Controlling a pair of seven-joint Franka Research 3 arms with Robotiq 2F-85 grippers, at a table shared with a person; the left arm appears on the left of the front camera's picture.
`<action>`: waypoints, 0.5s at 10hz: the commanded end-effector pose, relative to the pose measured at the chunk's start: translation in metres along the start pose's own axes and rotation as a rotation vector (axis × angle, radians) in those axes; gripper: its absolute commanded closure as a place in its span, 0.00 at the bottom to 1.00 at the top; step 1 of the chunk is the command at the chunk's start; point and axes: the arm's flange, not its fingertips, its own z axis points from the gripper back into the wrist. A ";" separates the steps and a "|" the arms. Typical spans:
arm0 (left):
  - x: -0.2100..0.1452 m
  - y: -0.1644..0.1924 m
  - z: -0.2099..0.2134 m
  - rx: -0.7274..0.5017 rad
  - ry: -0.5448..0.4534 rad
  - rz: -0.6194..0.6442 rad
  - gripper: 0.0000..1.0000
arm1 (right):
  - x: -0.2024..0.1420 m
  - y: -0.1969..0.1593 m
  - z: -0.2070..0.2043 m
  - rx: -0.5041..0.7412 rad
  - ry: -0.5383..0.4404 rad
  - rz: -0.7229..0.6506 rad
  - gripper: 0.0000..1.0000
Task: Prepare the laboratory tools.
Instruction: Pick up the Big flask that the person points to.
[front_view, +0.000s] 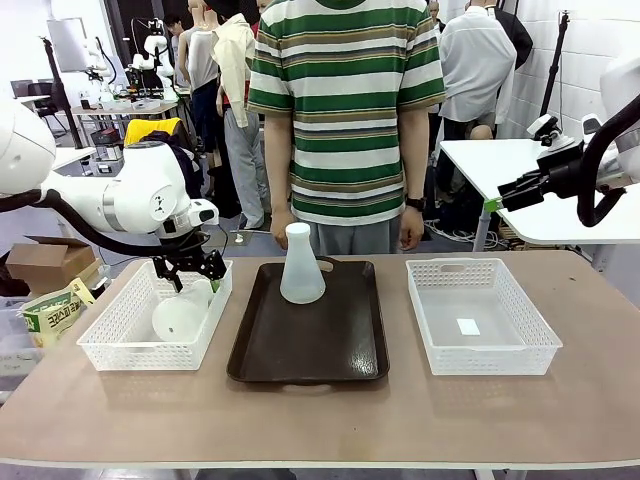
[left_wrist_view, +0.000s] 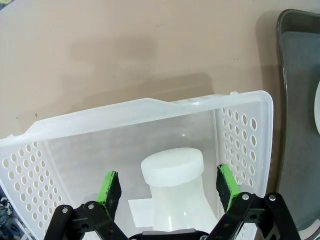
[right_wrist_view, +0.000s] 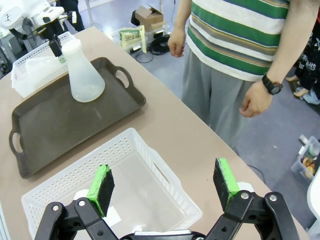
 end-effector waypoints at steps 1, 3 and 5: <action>0.007 -0.002 -0.002 0.040 0.011 0.026 0.00 | -0.001 0.001 0.001 0.002 0.011 -0.001 0.00; 0.007 -0.004 -0.009 0.045 0.022 0.020 0.38 | -0.001 0.001 0.001 0.002 0.011 -0.001 0.00; 0.006 -0.008 -0.016 0.053 0.030 0.010 0.76 | -0.001 0.001 0.001 0.002 0.011 -0.001 0.00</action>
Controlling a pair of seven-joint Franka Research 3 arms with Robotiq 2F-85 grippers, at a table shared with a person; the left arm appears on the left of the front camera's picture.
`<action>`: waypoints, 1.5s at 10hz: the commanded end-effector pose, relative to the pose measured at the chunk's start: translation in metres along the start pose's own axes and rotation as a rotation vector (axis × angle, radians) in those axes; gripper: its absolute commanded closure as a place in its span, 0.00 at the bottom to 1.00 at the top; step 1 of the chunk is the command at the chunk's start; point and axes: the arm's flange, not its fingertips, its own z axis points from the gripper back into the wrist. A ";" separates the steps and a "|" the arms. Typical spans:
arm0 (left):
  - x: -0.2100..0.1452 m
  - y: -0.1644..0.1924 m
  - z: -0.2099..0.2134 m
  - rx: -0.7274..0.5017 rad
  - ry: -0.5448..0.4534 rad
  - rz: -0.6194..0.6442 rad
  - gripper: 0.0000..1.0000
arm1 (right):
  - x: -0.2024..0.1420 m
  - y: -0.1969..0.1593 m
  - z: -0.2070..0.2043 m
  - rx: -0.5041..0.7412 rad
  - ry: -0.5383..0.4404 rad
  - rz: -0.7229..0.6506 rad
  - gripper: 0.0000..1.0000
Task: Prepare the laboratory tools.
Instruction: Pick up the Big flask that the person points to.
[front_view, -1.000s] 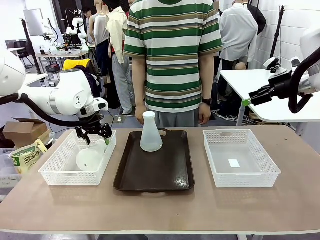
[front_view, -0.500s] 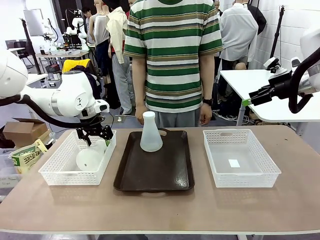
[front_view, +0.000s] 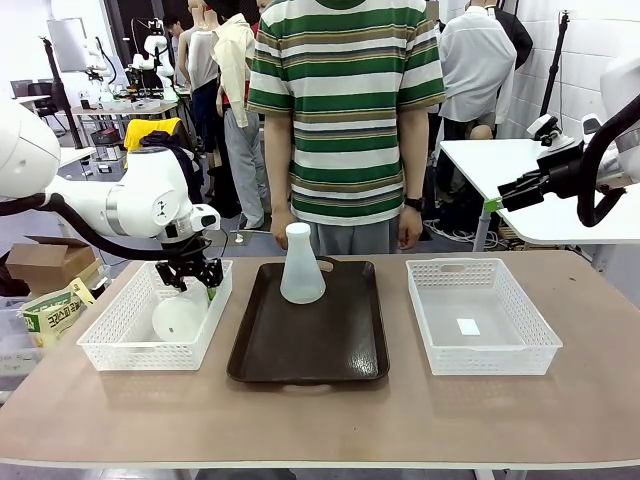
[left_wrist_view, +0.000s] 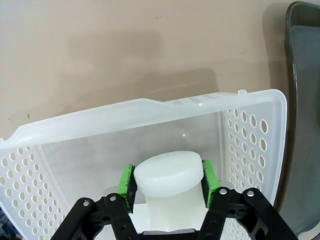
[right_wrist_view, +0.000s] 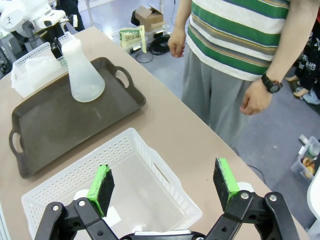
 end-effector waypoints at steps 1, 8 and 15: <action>0.006 -0.008 -0.001 0.057 -0.002 0.014 0.96 | -0.001 0.001 0.001 0.002 0.011 -0.001 0.00; 0.002 0.000 0.009 0.061 -0.006 0.038 1.00 | -0.001 0.001 0.001 0.002 0.011 -0.001 0.00; 0.003 -0.002 0.003 0.049 -0.014 -0.005 1.00 | -0.001 0.001 0.001 0.002 0.011 -0.001 0.00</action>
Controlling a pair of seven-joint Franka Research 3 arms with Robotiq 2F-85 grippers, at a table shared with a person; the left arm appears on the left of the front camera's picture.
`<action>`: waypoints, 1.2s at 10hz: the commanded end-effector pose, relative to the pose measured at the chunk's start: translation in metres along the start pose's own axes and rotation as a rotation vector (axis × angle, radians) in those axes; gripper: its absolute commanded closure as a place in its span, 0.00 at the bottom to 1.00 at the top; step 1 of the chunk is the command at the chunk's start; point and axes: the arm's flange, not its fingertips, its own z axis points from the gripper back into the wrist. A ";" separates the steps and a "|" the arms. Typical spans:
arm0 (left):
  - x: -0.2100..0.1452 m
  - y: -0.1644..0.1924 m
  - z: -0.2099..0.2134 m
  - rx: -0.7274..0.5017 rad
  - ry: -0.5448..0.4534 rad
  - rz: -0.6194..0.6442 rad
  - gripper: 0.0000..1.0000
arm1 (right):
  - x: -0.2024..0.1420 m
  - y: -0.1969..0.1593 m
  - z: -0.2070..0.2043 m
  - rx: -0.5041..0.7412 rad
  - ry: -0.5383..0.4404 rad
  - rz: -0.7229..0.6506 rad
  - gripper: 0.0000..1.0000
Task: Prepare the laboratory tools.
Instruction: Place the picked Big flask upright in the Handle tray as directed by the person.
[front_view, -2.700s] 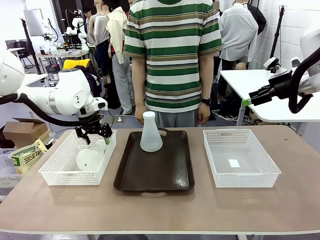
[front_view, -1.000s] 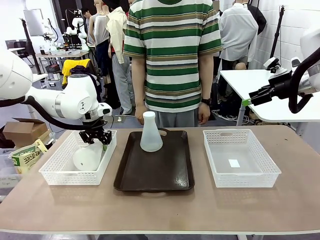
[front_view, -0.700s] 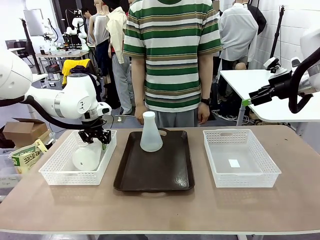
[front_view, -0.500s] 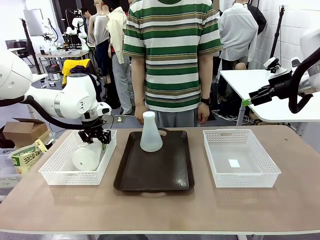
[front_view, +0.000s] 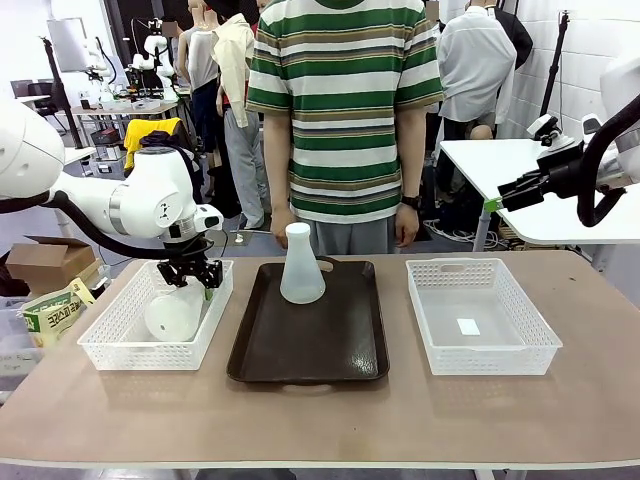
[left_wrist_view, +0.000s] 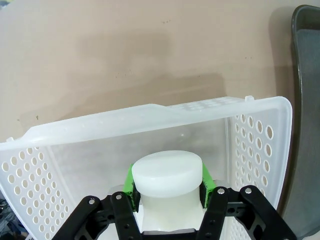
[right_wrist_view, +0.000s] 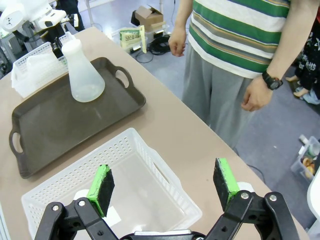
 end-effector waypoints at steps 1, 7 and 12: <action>0.000 0.000 0.000 0.001 -0.002 -0.003 1.00 | -0.001 0.001 0.001 0.002 0.011 -0.001 0.00; 0.000 0.000 0.000 0.001 -0.002 -0.003 1.00 | -0.001 0.001 0.001 0.002 0.011 -0.001 0.00; 0.000 0.000 0.000 0.001 -0.002 -0.003 1.00 | -0.001 0.001 0.001 0.002 0.011 -0.001 0.00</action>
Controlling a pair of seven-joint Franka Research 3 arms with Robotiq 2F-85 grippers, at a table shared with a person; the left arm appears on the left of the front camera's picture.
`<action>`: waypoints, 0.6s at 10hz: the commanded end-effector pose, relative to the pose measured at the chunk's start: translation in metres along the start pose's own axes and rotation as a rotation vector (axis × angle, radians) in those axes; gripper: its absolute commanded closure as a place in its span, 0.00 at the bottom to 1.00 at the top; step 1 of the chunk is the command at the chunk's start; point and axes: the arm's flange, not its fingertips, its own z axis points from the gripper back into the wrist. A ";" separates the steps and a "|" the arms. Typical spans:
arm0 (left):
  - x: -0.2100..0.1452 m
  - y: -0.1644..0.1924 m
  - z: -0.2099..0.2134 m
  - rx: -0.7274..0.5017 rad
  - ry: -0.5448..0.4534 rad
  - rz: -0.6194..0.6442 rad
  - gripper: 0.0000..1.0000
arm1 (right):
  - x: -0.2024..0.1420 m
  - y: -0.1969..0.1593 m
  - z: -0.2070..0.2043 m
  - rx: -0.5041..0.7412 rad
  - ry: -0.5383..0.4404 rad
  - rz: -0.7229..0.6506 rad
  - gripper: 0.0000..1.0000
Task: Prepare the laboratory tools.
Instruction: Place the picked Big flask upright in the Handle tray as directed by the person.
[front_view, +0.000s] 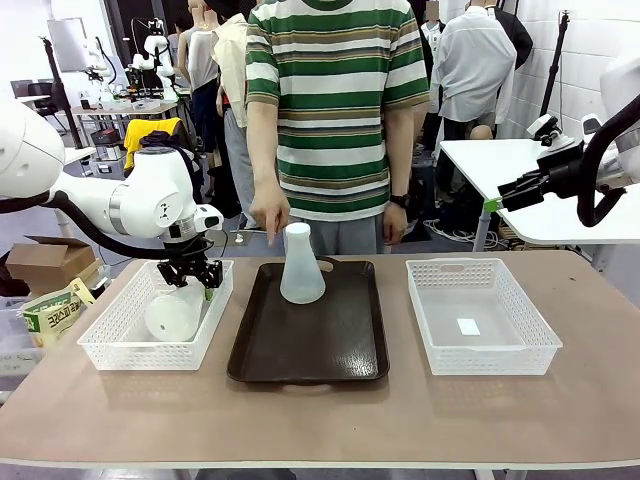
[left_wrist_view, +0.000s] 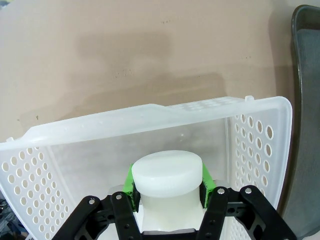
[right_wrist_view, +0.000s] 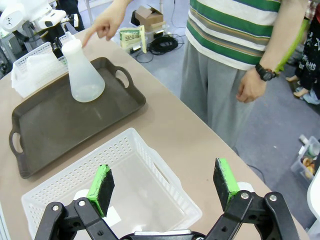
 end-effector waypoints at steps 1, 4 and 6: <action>0.000 0.000 0.000 0.001 -0.002 -0.003 1.00 | -0.001 0.001 0.001 0.002 0.011 -0.001 0.00; 0.000 0.000 0.000 0.001 -0.002 -0.003 1.00 | -0.001 0.001 0.001 0.002 0.011 -0.001 0.00; 0.000 0.000 0.000 0.001 -0.002 -0.003 1.00 | -0.001 0.001 0.001 0.002 0.011 -0.001 0.00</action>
